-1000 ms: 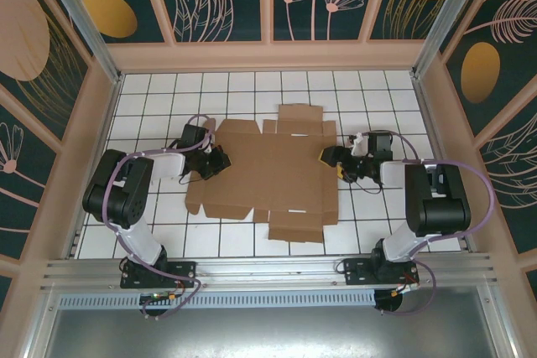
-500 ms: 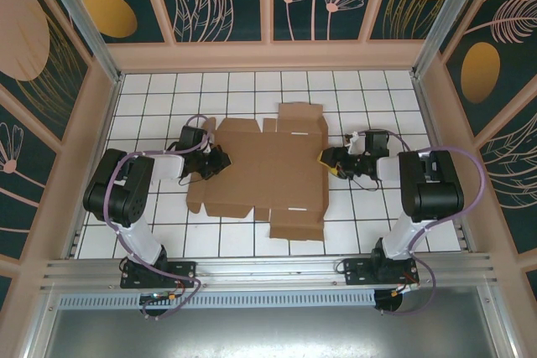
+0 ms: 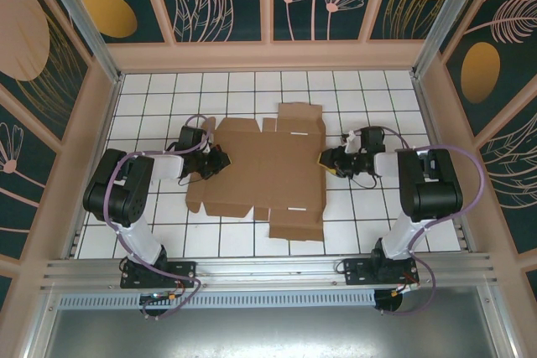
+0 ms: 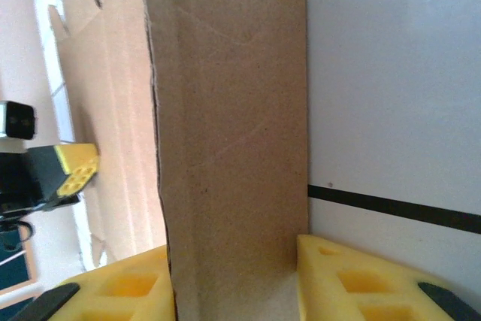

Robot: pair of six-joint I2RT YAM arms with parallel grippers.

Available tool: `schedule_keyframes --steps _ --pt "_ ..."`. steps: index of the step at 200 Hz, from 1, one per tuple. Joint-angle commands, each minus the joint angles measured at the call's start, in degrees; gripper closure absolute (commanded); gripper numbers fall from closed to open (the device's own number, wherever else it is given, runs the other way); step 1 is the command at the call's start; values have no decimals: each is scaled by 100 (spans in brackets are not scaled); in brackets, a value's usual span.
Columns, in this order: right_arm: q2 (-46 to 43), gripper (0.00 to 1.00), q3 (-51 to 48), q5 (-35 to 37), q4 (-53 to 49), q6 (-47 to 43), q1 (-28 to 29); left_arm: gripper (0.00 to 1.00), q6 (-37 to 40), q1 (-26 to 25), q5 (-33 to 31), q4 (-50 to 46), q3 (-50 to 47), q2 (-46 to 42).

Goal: Fold the paper box

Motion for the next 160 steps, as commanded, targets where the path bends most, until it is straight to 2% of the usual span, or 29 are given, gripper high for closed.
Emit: schedule_keyframes --steps 1,46,67,126,160 --pt "195 62 102 985 -931 -651 450 100 34 -78 -121 -519 -238 311" --pt "301 59 363 1982 -1690 -867 972 100 29 -79 -124 -511 -220 318" --pt "272 62 384 1971 -1693 -808 961 100 19 -74 -114 -485 -228 327" --pt "-28 89 7 359 -742 -285 508 100 -17 -73 -19 -415 -254 277" --pt "-543 90 -586 -510 413 269 206 100 -34 -74 83 -362 -264 276"
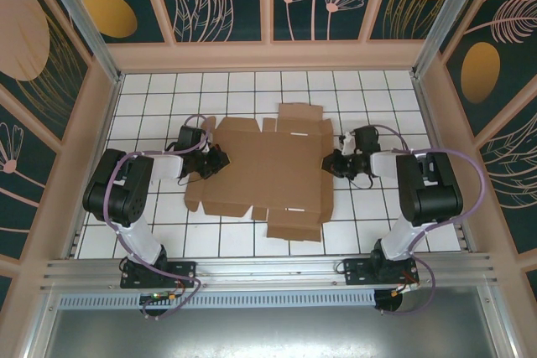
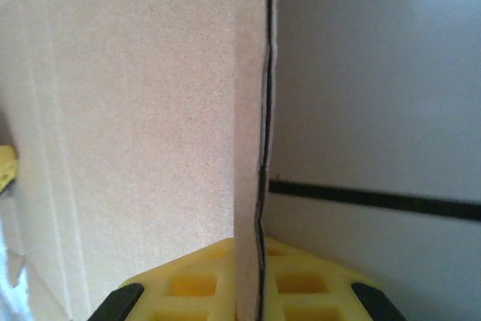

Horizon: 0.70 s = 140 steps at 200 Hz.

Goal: Fold the paper box

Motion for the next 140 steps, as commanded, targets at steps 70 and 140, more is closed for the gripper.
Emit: schedule_keyframes --steps 70,140 --pt "-333 85 -958 -2159 2034 1141 -38 100 -87 -111 491 -236 -231 351" --pt "51 79 -741 -1768 1467 835 3 100 -127 -98 539 -167 -267 350"
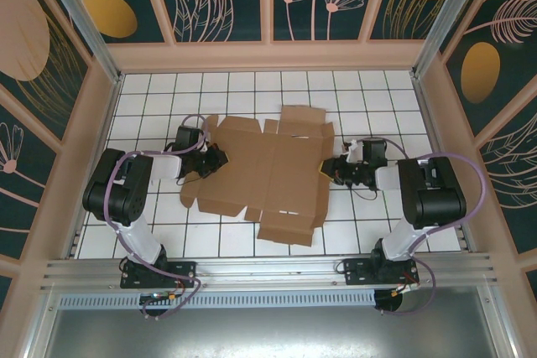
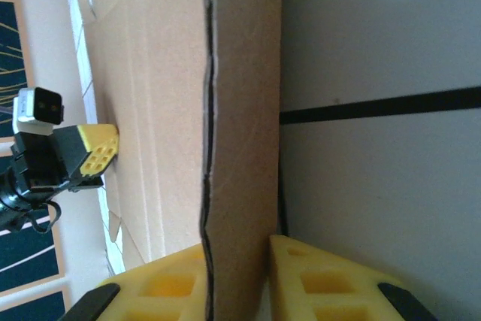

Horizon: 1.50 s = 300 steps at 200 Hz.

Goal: Fold the paper box

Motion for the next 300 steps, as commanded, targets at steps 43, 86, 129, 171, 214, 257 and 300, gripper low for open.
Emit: schedule_keyframes --steps 43,86,129,171,214,257,300 --pt "-48 87 224 -485 -305 -226 275 100 -118 -198 506 -353 -216 321" --pt "-582 100 477 -35 -976 -443 265 100 -187 -203 565 -336 -273 203" --pt "-936 100 778 416 -1586 -534 273 100 -274 -198 588 -388 -383 -126" --pt "-910 100 1448 81 -2329 -862 352 100 -269 -201 635 -529 -654 -776" --pt "-1123 99 1705 -546 -2591 -1091 420 100 -303 -201 795 -415 -1019 -1083" --pt "-853 79 1792 -394 -3123 -1392 651 100 -338 -200 883 -268 -1110 -1069" --pt "-725 69 1726 -252 -2905 -1264 765 100 -341 -201 859 -239 -1090 -1031"
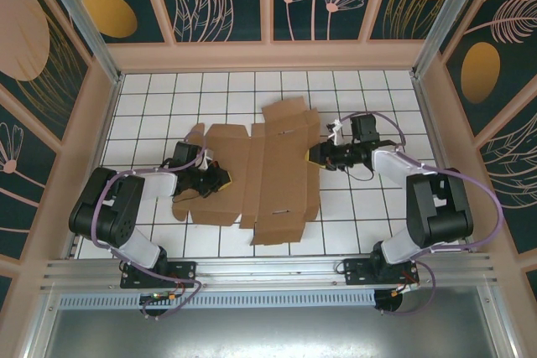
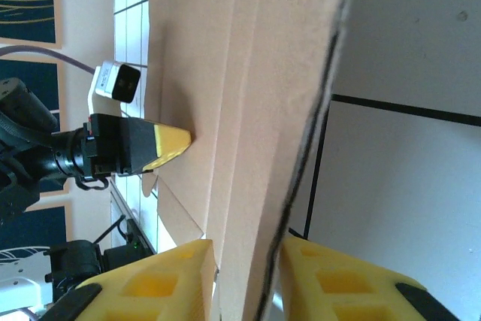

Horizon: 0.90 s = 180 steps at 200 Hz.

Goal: Fold the paper box

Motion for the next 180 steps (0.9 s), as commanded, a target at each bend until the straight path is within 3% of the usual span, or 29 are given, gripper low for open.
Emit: schedule_keyframes --steps 1,53,85,97,124,159,180 --pt "102 69 65 -9 3 -33 47 100 -79 0 109 39 -49 -20" --pt "304 68 237 149 -110 -156 83 100 -81 0 82 51 -66 -34" --pt "308 90 422 470 -424 -370 131 100 -79 -7 77 69 -59 -34" --pt "267 92 409 405 -358 -342 126 100 -98 -1 73 87 -67 -16" --pt "222 74 234 292 -36 -71 143 100 -166 -3 131 204 -105 2" --pt "-203 67 -474 376 1685 1077 227 100 -201 1 160 281 -125 17" --pt "-82 67 -490 542 1969 1267 395 100 -218 1 170 315 -136 57"
